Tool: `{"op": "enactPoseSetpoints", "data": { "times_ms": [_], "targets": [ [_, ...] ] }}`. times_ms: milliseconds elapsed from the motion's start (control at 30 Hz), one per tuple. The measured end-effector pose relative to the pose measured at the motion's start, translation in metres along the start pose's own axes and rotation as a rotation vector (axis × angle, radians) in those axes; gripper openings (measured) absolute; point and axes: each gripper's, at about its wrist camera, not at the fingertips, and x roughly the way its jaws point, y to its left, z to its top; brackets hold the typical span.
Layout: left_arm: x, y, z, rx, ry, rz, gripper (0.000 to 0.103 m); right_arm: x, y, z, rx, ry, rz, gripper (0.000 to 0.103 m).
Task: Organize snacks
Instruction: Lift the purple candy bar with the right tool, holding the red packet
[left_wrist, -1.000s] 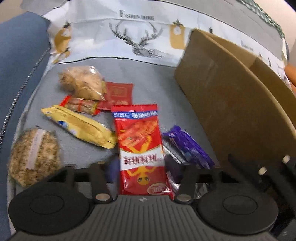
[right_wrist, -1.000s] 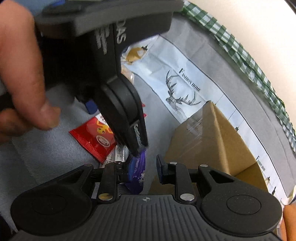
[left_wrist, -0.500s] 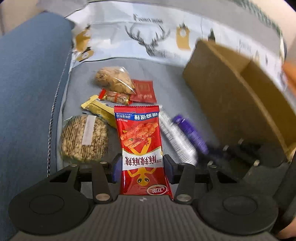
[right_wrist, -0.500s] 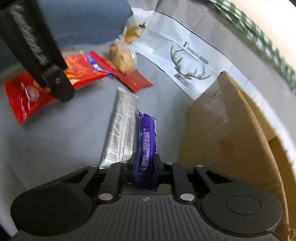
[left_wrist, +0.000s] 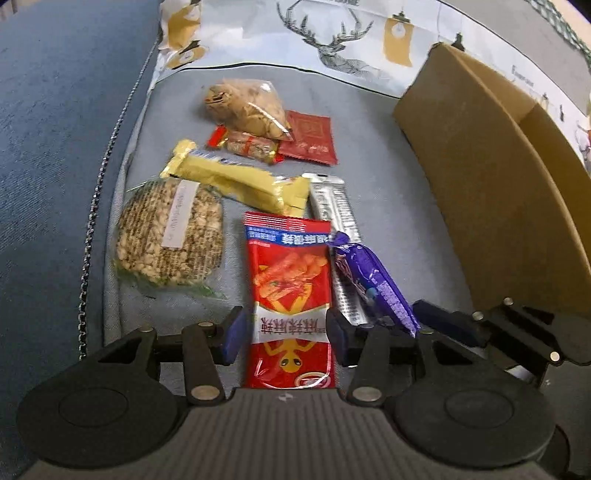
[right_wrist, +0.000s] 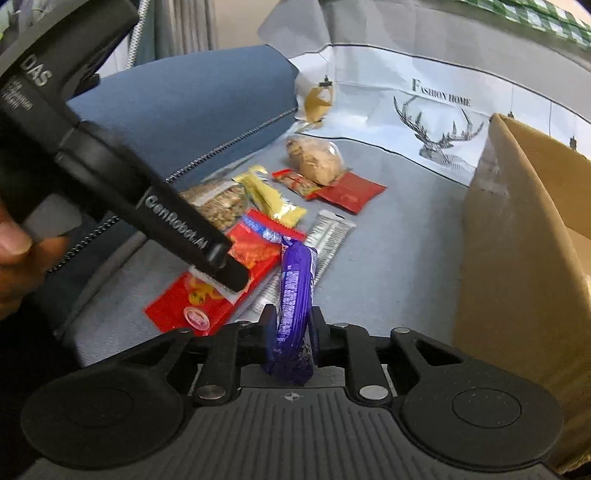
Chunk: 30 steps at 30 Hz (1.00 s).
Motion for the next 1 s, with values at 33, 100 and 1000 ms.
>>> {"op": "enactPoseSetpoints", "data": {
  "times_ms": [33, 100, 1000],
  "targets": [
    [0.000, 0.000, 0.000, -0.003, 0.003, 0.006, 0.052, 0.001, -0.001, 0.000, 0.006, 0.005, 0.000, 0.031],
    [0.002, -0.003, -0.001, 0.001, 0.011, 0.012, 0.054, 0.002, -0.002, -0.001, 0.012, 0.012, 0.000, 0.037],
    [0.013, -0.017, -0.001, 0.046, 0.036, 0.077, 0.053, -0.002, 0.007, -0.012, -0.119, 0.104, -0.147, 0.018]
  ]
}}
